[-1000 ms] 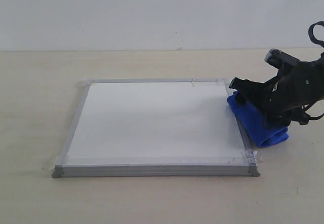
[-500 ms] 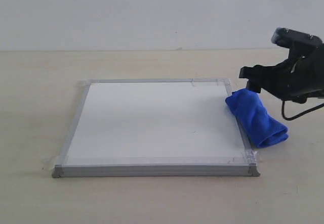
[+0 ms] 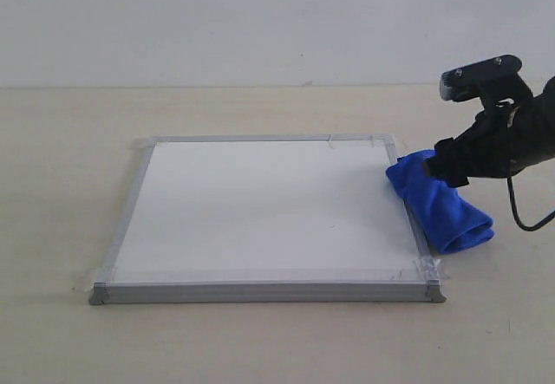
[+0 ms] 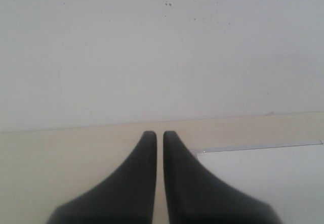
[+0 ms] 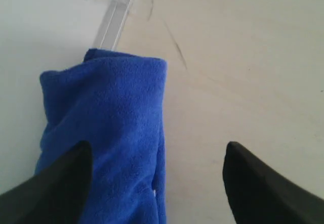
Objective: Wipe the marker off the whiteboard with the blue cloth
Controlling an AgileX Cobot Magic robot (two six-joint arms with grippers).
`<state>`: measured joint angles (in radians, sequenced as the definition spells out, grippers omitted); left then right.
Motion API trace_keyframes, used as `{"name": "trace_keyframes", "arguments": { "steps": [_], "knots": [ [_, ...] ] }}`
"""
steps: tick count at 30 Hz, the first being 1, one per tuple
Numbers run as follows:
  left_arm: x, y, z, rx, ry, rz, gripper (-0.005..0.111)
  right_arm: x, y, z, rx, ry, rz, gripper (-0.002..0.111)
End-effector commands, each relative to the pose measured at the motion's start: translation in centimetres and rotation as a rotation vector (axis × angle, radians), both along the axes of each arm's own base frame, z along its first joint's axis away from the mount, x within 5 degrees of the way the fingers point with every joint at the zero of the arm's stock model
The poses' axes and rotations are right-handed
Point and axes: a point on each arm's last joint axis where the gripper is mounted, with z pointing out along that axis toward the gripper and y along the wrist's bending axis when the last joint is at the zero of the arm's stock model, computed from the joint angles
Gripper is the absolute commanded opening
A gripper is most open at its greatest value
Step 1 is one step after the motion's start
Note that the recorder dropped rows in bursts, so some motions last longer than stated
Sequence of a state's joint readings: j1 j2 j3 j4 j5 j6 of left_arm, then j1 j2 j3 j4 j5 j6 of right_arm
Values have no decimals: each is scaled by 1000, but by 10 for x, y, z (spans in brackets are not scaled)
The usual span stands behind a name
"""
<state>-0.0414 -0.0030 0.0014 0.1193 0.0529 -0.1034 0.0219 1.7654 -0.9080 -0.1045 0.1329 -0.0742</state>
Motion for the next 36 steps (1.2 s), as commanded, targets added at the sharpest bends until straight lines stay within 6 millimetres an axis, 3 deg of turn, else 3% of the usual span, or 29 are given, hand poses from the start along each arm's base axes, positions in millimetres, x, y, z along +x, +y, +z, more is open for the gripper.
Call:
{"name": "trace_keyframes", "arguments": {
  "steps": [1,11,23,26,30,33,36],
  "knots": [
    [0,0,0,-15,1,-6,4,0,5,-10,-42,42,65,65],
    [0,0,0,-15,1,-6,4,-2,23,-10,-59,54,137,65],
    [0,0,0,-15,1,-6,4,2,25,-44,-41,112,125,64],
    [0,0,0,-15,1,-6,4,2,25,-44,-41,112,125,48],
    [0,0,0,-15,1,-6,4,2,25,-44,-35,112,116,0],
    [0,0,0,-15,1,-6,4,3,25,-40,7,94,61,1],
    [0,0,0,-15,1,-6,4,4,25,-18,88,24,-36,1]
  ]
}}
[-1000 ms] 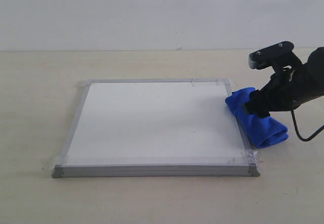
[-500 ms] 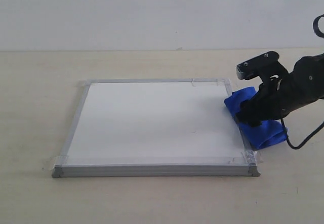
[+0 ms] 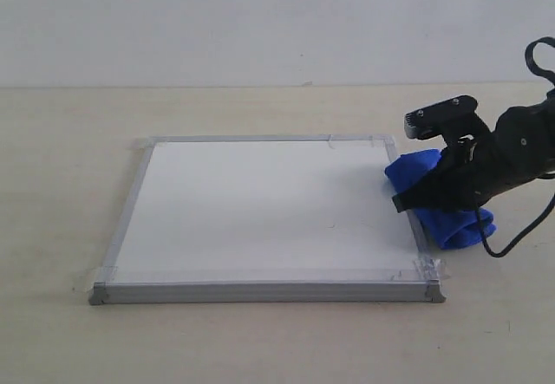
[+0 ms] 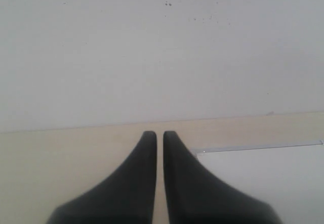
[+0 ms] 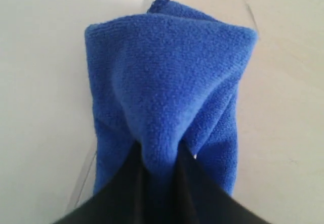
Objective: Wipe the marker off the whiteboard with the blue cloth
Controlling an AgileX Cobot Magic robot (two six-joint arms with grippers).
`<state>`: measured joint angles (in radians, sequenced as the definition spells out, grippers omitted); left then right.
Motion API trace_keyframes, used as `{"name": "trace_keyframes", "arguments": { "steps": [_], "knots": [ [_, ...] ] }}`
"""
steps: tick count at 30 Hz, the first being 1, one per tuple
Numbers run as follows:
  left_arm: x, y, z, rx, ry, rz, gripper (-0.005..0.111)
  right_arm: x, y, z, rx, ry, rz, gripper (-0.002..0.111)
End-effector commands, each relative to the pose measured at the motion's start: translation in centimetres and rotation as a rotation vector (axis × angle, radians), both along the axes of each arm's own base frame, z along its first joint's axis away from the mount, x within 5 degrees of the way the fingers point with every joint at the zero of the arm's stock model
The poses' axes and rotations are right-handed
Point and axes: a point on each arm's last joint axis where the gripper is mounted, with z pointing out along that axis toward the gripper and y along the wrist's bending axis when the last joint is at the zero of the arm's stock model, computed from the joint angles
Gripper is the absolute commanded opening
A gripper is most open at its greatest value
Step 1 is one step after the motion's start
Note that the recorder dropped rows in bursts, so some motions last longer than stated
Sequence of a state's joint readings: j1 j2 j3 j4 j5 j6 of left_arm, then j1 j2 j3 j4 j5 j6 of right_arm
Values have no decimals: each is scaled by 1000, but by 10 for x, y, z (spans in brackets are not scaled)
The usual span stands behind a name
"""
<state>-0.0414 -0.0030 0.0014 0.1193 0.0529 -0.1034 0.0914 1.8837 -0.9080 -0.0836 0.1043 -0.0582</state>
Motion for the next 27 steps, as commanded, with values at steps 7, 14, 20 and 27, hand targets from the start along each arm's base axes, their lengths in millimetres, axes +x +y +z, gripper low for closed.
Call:
{"name": "trace_keyframes", "arguments": {
  "steps": [7,14,20,27],
  "knots": [
    [0,0,0,-15,1,-6,4,-2,-1,31,136,-78,-182,0],
    [0,0,0,-15,1,-6,4,-1,-8,12,147,-13,-241,0],
    [0,0,0,-15,1,-6,4,1,-7,9,153,-25,-243,4],
    [0,0,0,-15,1,-6,4,1,-7,9,168,-24,-264,69]
  ]
}}
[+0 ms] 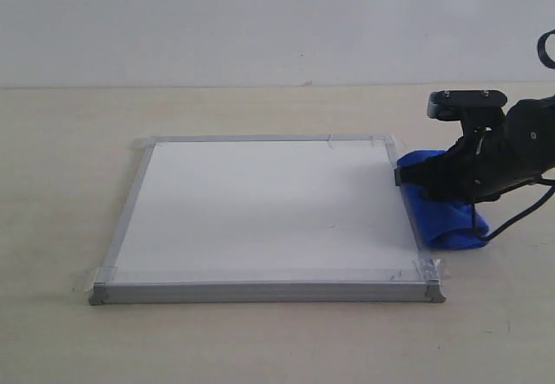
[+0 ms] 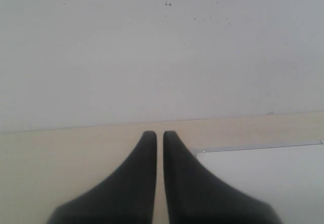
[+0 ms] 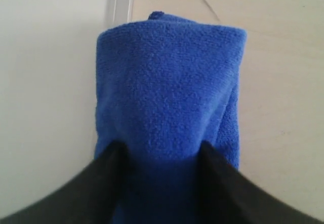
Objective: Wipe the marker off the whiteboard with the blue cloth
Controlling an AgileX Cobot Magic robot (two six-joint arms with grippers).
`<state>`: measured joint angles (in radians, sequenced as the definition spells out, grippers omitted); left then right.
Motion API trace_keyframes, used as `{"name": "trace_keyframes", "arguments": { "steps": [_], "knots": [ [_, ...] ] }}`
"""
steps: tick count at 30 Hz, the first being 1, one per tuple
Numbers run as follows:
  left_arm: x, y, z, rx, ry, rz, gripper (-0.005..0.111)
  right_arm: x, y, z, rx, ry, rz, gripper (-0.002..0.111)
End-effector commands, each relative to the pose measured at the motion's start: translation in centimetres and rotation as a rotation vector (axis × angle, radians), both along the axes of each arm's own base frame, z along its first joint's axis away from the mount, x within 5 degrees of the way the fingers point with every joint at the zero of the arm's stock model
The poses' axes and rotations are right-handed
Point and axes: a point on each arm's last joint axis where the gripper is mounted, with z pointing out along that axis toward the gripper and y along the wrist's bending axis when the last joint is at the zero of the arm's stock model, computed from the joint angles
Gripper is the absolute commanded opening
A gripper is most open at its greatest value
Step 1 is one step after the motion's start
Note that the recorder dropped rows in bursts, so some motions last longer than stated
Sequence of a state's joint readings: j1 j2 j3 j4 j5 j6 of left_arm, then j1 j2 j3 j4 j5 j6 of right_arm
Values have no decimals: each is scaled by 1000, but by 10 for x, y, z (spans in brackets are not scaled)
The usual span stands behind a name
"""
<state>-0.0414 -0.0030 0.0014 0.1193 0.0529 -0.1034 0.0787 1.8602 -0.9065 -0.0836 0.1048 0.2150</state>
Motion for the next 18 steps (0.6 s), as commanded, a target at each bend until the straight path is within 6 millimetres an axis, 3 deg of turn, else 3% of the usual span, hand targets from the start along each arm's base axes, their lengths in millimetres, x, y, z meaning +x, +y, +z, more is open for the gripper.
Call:
{"name": "trace_keyframes", "arguments": {
  "steps": [1,4,7,11,14,16,17,18],
  "knots": [
    [0,0,0,-15,1,-6,4,1,-3,1,24,-12,-42,69],
    [0,0,0,-15,1,-6,4,2,-3,4,27,-26,-44,56],
    [0,0,0,-15,1,-6,4,0,-4,21,30,-66,-44,56],
    [0,0,0,-15,1,-6,4,-14,-5,70,24,-146,-38,55],
    [0,0,0,-15,1,-6,4,-38,-8,113,20,-203,-40,53],
    [0,0,0,-15,1,-6,4,-63,-9,130,27,-261,-41,31],
    [0,0,0,-15,1,-6,4,-81,-10,141,35,-304,-45,11],
    [0,0,0,-15,1,-6,4,-92,-11,146,60,-326,-63,-1]
  ]
}}
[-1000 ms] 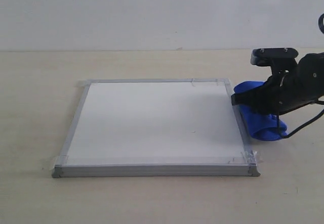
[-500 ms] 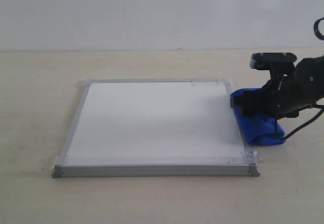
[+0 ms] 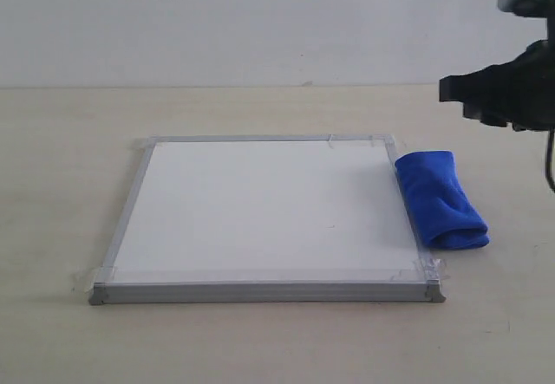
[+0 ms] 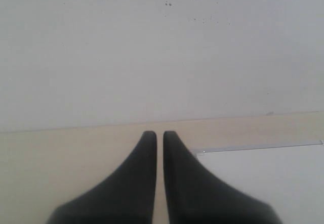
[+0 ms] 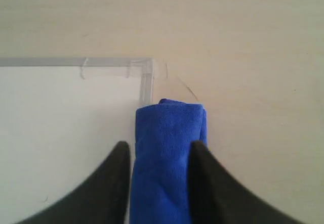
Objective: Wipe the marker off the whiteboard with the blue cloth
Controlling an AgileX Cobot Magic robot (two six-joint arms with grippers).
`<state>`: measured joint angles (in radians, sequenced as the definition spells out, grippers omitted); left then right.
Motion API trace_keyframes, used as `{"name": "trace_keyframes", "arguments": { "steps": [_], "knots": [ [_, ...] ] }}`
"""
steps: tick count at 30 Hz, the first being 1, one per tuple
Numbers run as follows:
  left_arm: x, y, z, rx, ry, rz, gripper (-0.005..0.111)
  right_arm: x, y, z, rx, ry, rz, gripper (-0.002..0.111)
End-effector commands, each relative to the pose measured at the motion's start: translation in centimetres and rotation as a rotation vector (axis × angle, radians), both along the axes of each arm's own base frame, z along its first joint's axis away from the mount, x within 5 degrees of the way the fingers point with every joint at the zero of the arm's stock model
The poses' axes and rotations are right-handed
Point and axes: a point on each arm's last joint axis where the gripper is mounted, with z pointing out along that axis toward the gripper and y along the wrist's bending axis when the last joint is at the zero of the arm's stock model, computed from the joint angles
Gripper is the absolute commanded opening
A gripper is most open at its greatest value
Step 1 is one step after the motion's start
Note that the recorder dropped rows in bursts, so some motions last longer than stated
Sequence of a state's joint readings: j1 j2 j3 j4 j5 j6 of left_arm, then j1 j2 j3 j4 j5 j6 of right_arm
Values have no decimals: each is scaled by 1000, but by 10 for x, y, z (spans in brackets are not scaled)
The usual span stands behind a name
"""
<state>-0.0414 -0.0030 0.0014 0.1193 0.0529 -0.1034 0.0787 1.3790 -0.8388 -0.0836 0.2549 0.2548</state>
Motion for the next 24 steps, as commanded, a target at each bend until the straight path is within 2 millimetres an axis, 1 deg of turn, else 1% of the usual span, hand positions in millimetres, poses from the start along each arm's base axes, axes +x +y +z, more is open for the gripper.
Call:
{"name": "trace_keyframes", "arguments": {
  "steps": [1,2,3,5,7,10,12,14,17,21,24],
  "knots": [
    [0,0,0,-15,1,-6,4,-53,-5,29,83,-103,-50,1],
    [0,0,0,-15,1,-6,4,-64,-5,33,108,-115,-57,0],
    [0,0,0,-15,1,-6,4,-84,-5,37,144,-119,-67,0],
    [0,0,0,-15,1,-6,4,-106,-6,42,154,-116,-67,0],
    [0,0,0,-15,1,-6,4,-124,-6,47,178,-100,-68,0],
    [0,0,0,-15,1,-6,4,-152,-5,50,211,-23,-61,0],
    [0,0,0,-15,1,-6,4,-167,-6,54,209,-26,-55,0],
    [0,0,0,-15,1,-6,4,-177,-6,59,209,-68,-50,0],
    [0,0,0,-15,1,-6,4,-187,-7,65,214,-122,-45,0],
    [0,0,0,-15,1,-6,4,-195,-8,69,218,-169,-41,0],
    [0,0,0,-15,1,-6,4,-197,-8,69,219,-175,-40,0]
  ]
}}
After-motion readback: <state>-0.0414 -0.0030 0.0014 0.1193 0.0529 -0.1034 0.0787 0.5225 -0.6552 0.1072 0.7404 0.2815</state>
